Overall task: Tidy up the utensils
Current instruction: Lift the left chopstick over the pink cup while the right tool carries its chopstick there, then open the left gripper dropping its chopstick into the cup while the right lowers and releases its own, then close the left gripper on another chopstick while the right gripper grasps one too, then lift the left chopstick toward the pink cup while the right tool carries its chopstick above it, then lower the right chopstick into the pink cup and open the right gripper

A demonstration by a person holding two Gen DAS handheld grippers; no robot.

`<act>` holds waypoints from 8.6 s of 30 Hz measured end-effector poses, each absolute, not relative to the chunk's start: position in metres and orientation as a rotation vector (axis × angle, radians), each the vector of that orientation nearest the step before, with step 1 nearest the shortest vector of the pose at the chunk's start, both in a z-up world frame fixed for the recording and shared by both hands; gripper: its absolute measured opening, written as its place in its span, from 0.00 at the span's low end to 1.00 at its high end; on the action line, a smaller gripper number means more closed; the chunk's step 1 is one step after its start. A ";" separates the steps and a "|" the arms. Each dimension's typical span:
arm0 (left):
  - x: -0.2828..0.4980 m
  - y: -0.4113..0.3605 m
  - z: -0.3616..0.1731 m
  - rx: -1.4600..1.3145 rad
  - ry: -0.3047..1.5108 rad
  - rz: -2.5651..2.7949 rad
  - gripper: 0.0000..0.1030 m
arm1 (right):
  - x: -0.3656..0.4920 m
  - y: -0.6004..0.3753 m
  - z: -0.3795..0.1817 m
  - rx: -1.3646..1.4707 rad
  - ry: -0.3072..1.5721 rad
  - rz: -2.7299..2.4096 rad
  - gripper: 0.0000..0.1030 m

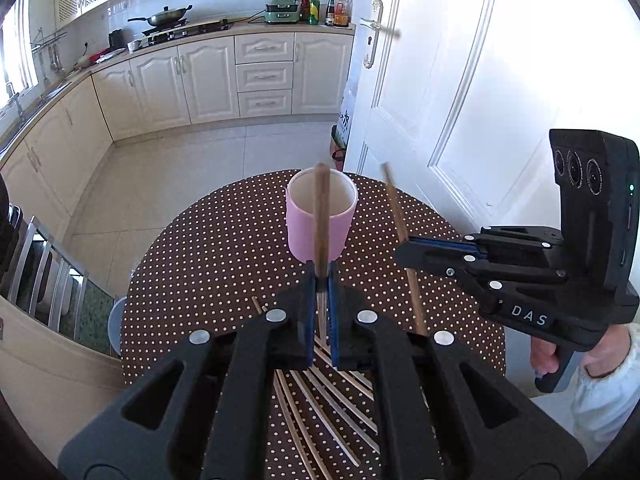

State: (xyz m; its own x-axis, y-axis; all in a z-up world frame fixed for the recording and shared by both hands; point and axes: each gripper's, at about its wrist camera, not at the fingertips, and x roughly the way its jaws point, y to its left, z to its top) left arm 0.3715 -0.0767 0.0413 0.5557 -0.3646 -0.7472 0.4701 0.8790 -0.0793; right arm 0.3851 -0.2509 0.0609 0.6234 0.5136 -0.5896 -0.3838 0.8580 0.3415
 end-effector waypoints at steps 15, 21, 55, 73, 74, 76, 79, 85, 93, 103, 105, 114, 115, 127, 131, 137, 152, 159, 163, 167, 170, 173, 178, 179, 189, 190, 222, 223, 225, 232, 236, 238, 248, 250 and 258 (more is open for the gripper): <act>0.402 -0.087 0.090 0.046 0.718 -0.502 0.05 | 0.387 -0.243 0.108 0.081 0.562 0.426 0.04; 0.418 -0.088 0.114 0.004 0.621 -0.439 0.05 | 0.393 -0.247 0.111 0.066 0.551 0.404 0.04; 0.456 -0.114 0.026 0.036 0.782 -0.434 0.08 | 0.405 -0.262 0.110 0.078 0.548 0.298 0.04; 0.412 -0.052 0.028 0.031 0.684 -0.302 0.75 | 0.389 -0.247 0.138 0.002 0.405 0.237 0.04; 0.411 -0.046 0.026 0.026 0.681 -0.291 0.75 | 0.390 -0.246 0.137 -0.003 0.391 0.232 0.04; 0.408 -0.032 0.020 0.022 0.686 -0.266 0.75 | 0.395 -0.244 0.132 0.003 0.385 0.232 0.04; 0.404 -0.019 0.013 0.021 0.698 -0.244 0.75 | 0.405 -0.239 0.118 -0.002 0.407 0.227 0.04; 0.400 -0.004 -0.001 0.025 0.721 -0.231 0.75 | 0.422 -0.230 0.089 -0.002 0.475 0.220 0.04; 0.401 0.000 -0.009 0.015 0.740 -0.228 0.75 | 0.428 -0.232 0.072 0.013 0.517 0.205 0.04; 0.398 -0.003 -0.014 0.029 0.762 -0.237 0.75 | 0.431 -0.233 0.062 0.037 0.549 0.206 0.05; 0.398 -0.003 -0.014 0.025 0.765 -0.240 0.75 | 0.429 -0.234 0.062 0.044 0.554 0.209 0.05; 0.391 -0.002 -0.014 0.032 0.773 -0.244 0.75 | 0.415 -0.240 0.066 0.087 0.546 0.218 0.26; 0.390 -0.002 -0.014 0.034 0.775 -0.248 0.75 | 0.412 -0.241 0.067 0.090 0.541 0.218 0.28; 0.380 -0.001 -0.040 0.067 0.903 -0.296 0.75 | 0.378 -0.246 0.047 0.075 0.619 0.252 0.36; 0.382 -0.004 -0.057 0.059 0.987 -0.327 0.58 | 0.377 -0.239 0.021 0.080 0.723 0.294 0.36; 0.386 -0.005 -0.092 0.012 1.136 -0.367 0.34 | 0.376 -0.224 -0.021 0.073 0.880 0.338 0.36; 0.392 -0.016 -0.133 0.032 1.197 -0.344 0.34 | 0.377 -0.223 -0.060 0.119 1.016 0.370 0.36; 0.402 -0.020 -0.136 0.021 1.194 -0.340 0.33 | 0.384 -0.223 -0.070 0.097 1.066 0.339 0.36; 0.422 -0.020 -0.131 0.050 1.199 -0.329 0.26 | 0.390 -0.225 -0.077 0.115 1.100 0.331 0.36; 0.424 -0.026 -0.136 0.089 1.196 -0.303 0.22 | 0.397 -0.224 -0.086 0.130 1.134 0.342 0.36; 0.427 -0.033 -0.138 0.111 1.192 -0.292 0.21 | 0.403 -0.214 -0.091 0.099 1.165 0.353 0.35; 0.432 -0.041 -0.140 0.111 1.185 -0.280 0.14 | 0.408 -0.205 -0.091 0.049 1.166 0.338 0.23; 0.439 -0.041 -0.143 0.051 1.174 -0.284 0.07 | 0.419 -0.207 -0.095 0.074 1.184 0.333 0.07; 0.440 -0.039 -0.144 0.038 1.170 -0.285 0.06 | 0.419 -0.208 -0.096 0.082 1.183 0.334 0.06; 0.432 -0.035 -0.111 -0.038 1.095 -0.324 0.06 | 0.407 -0.223 -0.061 0.160 1.091 0.380 0.05; 0.430 -0.036 -0.102 -0.049 1.075 -0.334 0.06 | 0.405 -0.223 -0.053 0.161 1.071 0.386 0.05; 0.387 -0.017 0.019 -0.094 0.728 -0.344 0.06 | 0.362 -0.226 0.100 0.075 0.602 0.354 0.05; 0.387 -0.017 0.020 -0.084 0.723 -0.331 0.06 | 0.361 -0.225 0.106 0.062 0.577 0.332 0.05; 0.388 -0.018 0.022 -0.063 0.708 -0.302 0.06 | 0.360 -0.225 0.116 0.043 0.521 0.299 0.05; 0.392 -0.018 0.022 -0.061 0.693 -0.284 0.06 | 0.364 -0.223 0.141 0.018 0.345 0.225 0.05; 0.395 -0.015 0.023 -0.070 0.685 -0.276 0.06 | 0.373 -0.225 0.147 0.018 0.283 0.199 0.05; 0.397 -0.014 0.025 -0.071 0.676 -0.267 0.06 | 0.378 -0.228 0.144 0.029 0.257 0.194 0.05; 0.404 -0.021 0.049 -0.052 0.581 -0.234 0.06 | 0.405 -0.229 0.116 0.029 0.237 0.191 0.05; 0.405 -0.024 0.053 -0.045 0.567 -0.234 0.06 | 0.409 -0.229 0.105 0.025 0.258 0.196 0.05; 0.410 -0.035 0.052 -0.040 0.550 -0.245 0.06 | 0.420 -0.233 0.074 0.038 0.336 0.218 0.05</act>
State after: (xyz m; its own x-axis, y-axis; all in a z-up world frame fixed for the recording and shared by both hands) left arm 0.4102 -0.0350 0.0518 0.8242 -0.2406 -0.5126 0.2193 0.9702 -0.1026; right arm 0.4198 -0.2330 0.0743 0.9208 0.2187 -0.3229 -0.2062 0.9758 0.0727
